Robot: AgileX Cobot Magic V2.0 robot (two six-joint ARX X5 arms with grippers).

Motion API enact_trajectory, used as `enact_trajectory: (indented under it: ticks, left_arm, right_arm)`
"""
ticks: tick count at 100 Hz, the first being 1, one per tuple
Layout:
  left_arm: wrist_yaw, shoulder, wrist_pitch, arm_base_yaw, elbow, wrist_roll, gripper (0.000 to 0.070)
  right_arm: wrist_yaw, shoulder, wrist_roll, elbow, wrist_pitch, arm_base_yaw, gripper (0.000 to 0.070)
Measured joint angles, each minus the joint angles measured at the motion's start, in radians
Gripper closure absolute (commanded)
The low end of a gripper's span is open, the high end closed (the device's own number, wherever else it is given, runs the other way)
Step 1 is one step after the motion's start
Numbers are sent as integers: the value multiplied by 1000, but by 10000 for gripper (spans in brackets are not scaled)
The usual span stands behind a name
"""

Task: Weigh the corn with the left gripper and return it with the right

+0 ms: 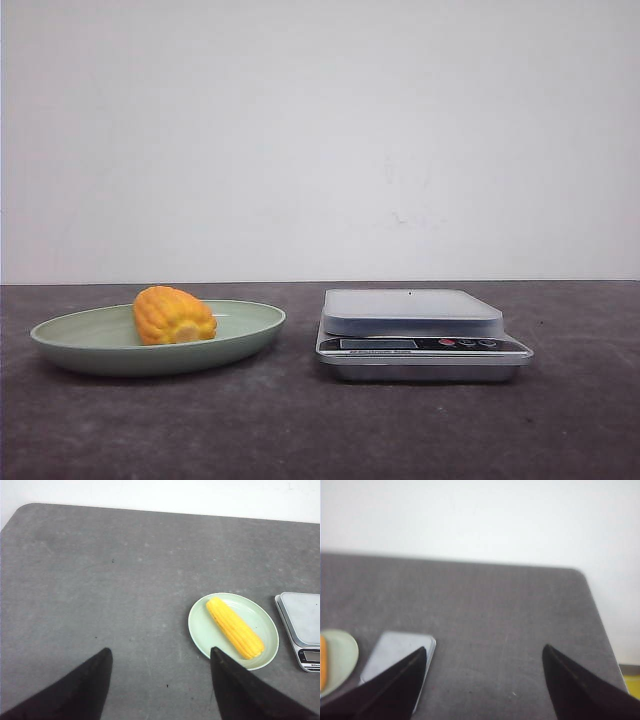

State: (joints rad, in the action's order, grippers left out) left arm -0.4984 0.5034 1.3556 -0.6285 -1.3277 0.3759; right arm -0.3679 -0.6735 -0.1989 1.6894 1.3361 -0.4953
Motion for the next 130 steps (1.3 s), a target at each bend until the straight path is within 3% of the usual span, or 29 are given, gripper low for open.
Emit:
enact_trajectory:
  ticks: [35, 40, 46, 47, 48, 64, 76, 96, 130]
  left_arm:
    - [38, -195, -146, 0, 272, 9, 364]
    - [55, -222, -156, 0, 294, 16, 450]
    - [63, -247, -171, 0, 305, 20, 672]
    - [64, -250, -173, 0, 305, 20, 700]
    - [64, -252, -175, 0, 305, 20, 700]
    - [66, -259, -208, 0, 304, 14, 690]
    - [68, -259, -257, 0, 304, 9, 690]
    - [71, -259, -341, 0, 304, 9, 681]
    - [71, -259, -342, 0, 304, 9, 681]
  right_arm:
    - [31, 332, -53, -375, -36, 21, 243]
    - [52, 382, -63, -445, -73, 32, 346]
    - [75, 442, -72, -524, -121, 44, 633]
    - [78, 451, -72, -537, -129, 46, 690]
    - [80, 460, -72, -548, -135, 47, 700]
    - [86, 526, -76, -695, -224, 52, 688]
    - [132, 526, -87, -748, -233, 51, 688]
    - [133, 526, -97, -756, -271, 51, 688]
    - [133, 526, -97, -756, -283, 51, 688]
